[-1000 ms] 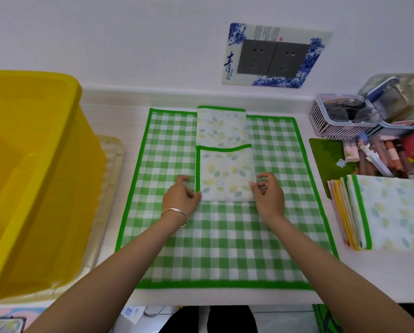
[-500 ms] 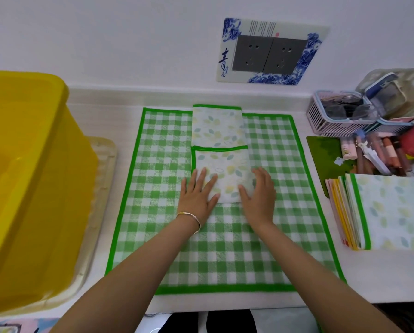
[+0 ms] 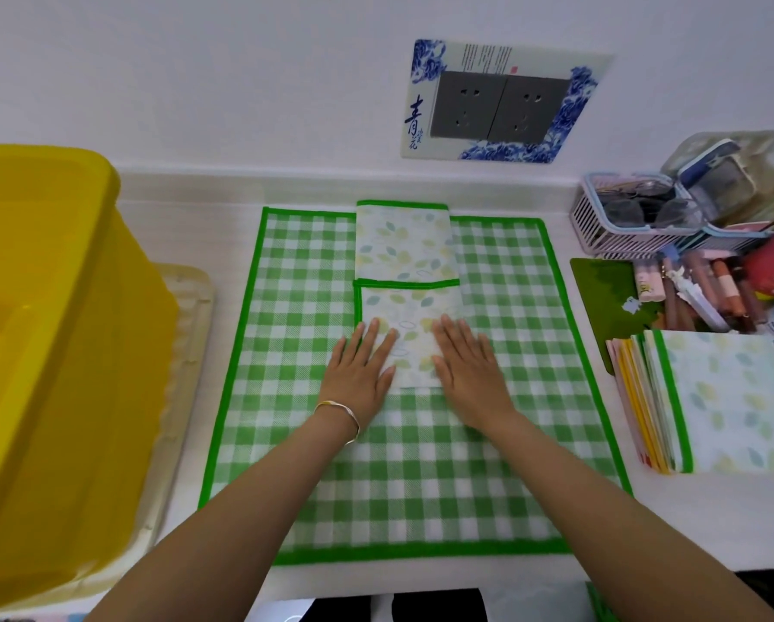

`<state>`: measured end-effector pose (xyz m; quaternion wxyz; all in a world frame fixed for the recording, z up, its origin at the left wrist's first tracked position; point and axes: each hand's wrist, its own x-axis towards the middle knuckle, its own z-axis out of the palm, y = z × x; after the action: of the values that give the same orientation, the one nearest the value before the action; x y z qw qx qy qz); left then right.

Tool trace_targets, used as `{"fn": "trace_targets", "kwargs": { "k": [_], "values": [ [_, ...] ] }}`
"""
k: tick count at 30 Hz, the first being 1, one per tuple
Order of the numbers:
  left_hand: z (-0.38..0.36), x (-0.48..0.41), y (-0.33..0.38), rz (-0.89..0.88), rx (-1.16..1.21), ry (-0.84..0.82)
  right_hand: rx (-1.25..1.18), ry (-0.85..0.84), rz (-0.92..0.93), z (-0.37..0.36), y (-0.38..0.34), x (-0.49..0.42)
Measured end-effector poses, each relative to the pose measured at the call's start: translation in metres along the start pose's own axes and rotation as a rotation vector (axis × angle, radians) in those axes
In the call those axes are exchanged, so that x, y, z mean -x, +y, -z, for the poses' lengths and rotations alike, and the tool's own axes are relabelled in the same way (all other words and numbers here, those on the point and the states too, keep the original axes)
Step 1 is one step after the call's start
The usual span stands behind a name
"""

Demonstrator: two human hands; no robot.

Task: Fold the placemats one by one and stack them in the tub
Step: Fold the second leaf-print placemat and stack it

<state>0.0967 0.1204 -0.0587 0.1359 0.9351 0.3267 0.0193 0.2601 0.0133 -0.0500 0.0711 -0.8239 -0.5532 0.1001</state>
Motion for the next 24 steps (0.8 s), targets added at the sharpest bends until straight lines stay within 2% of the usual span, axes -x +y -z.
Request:
{"fn": "trace_targets", "kwargs": {
  "k": [9,16,20,24],
  "values": [
    [0.006,-0.002,-0.005,-0.012,0.01,-0.065,-0.008,-0.098,0.046,0.009,0.018,0.003],
    [0.007,-0.001,-0.005,-0.023,0.004,-0.084,0.101,-0.172,0.298,0.027,0.041,0.017],
    [0.011,-0.002,-0.004,-0.029,0.025,-0.092,0.222,-0.144,0.324,0.038,0.04,0.015],
    [0.016,-0.003,-0.006,-0.021,0.077,-0.164,0.236,-0.108,0.312,0.038,0.031,0.013]
  ]
}}
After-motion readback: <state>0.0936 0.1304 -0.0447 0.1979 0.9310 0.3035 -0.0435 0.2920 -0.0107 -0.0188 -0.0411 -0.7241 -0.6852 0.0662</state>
